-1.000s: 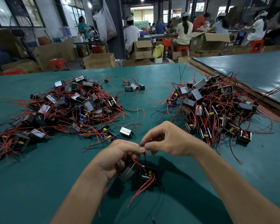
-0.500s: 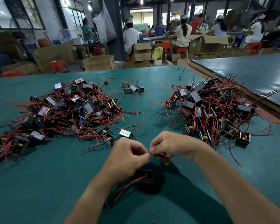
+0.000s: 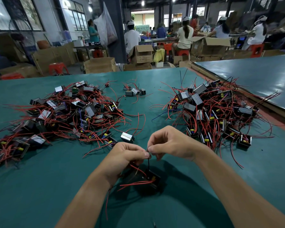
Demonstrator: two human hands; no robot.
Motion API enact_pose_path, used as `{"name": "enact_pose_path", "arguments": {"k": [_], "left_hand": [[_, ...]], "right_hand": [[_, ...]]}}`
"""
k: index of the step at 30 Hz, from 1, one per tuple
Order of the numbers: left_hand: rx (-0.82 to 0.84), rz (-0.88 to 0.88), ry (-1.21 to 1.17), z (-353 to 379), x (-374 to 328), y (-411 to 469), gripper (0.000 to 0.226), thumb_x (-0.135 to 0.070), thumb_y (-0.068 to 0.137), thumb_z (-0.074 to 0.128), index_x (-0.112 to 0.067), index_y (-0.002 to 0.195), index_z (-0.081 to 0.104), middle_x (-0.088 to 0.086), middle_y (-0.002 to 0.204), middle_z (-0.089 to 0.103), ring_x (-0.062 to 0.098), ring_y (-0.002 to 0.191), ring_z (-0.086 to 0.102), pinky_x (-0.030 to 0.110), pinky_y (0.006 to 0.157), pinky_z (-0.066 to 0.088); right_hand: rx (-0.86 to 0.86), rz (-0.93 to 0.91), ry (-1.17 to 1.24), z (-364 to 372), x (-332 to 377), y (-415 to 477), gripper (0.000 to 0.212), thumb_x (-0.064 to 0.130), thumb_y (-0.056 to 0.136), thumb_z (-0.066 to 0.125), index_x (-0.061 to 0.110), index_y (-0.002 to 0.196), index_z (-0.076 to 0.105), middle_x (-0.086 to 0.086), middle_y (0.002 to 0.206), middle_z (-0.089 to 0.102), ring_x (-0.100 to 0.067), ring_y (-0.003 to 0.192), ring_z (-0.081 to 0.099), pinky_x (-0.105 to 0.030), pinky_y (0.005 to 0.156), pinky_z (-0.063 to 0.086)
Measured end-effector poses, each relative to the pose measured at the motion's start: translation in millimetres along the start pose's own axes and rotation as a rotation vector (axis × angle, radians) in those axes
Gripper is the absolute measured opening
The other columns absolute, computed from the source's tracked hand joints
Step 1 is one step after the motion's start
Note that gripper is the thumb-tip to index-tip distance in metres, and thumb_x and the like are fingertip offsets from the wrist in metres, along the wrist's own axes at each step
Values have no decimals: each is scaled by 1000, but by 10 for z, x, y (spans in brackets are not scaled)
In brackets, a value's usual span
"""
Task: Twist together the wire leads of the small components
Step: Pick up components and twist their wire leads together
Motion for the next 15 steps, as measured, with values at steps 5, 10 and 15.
{"name": "enact_pose_path", "arguments": {"k": [5, 10, 15], "left_hand": [[-93, 77, 104, 1, -10, 37, 11, -6, 73, 77, -11, 63, 75, 4, 50, 54, 10, 45, 42, 16, 44, 33], [-207, 38, 70, -100, 26, 66, 23, -12, 86, 69, -10, 63, 72, 1, 47, 52, 10, 42, 40, 17, 43, 33], [-250, 33, -46, -129, 63, 84, 30, -12, 91, 64, -9, 62, 69, 7, 51, 55, 15, 44, 44, 21, 45, 36]], "right_hand": [[-85, 125, -124, 17, -67, 50, 22, 1, 87, 63, 9, 67, 64, 4, 49, 54, -12, 46, 46, -22, 47, 41], [-230, -104, -142, 7, 114, 48, 21, 6, 86, 69, 12, 66, 65, 10, 46, 52, -2, 41, 40, -17, 42, 35], [-10, -73, -357, 260, 33, 17, 11, 19, 77, 76, 21, 67, 71, 13, 51, 57, 3, 48, 46, -15, 50, 37]]}}
Point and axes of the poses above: each hand's wrist, its own y-axis towards the middle knuckle, its own z-axis out of the palm, x = y × z, the point moved 5 cm from there along y, towards the middle knuckle
